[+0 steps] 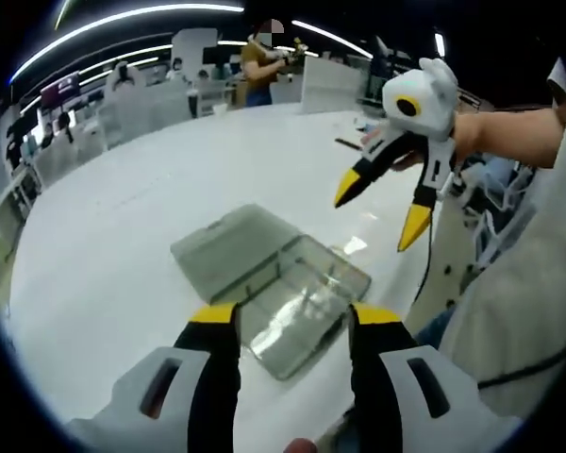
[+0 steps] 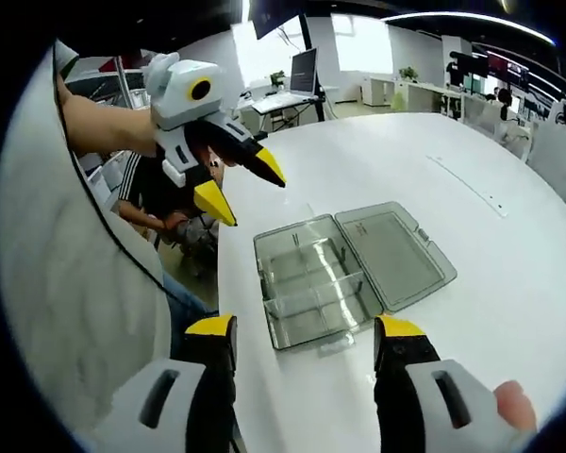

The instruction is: Insert the divider into the dual guide fixture by aligning both edges with the guide slots and pushing it downward to the bottom, including one-sided entry, uneven engagement, binding, and posture correction.

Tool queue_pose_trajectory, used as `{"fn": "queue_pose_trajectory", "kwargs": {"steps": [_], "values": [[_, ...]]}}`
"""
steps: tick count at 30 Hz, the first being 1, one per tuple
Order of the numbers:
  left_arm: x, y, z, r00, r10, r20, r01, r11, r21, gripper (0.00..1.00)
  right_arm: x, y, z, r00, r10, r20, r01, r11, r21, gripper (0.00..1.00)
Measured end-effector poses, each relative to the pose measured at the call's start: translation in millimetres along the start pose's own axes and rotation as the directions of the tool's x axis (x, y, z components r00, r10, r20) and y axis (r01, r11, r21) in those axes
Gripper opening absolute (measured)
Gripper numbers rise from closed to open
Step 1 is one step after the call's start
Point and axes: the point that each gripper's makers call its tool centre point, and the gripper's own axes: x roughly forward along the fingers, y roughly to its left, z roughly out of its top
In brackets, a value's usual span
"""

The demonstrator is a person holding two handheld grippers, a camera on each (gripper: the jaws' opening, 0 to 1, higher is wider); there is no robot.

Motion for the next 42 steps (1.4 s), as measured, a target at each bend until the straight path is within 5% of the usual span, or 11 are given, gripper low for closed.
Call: {"fn": "queue_pose_trajectory", "kwargs": {"steps": [23,42], "values": [[0.1,6.4,17.5,0.993,0.117,0.018,-0.115,0.988,-0.104,0.45,-25.6,-3.9,5.6,0.986,-0.011,0.167,0.016,1.0,-0.026,0.69],[-2.2,9.0,6.2,0.972,0.233,-0.026,-0.233,0.952,-0.199,0.55,-21.5,0.1,-9.6,0.983,0.004,0.184,0.004,0.999,-0.045,0.75]]}}
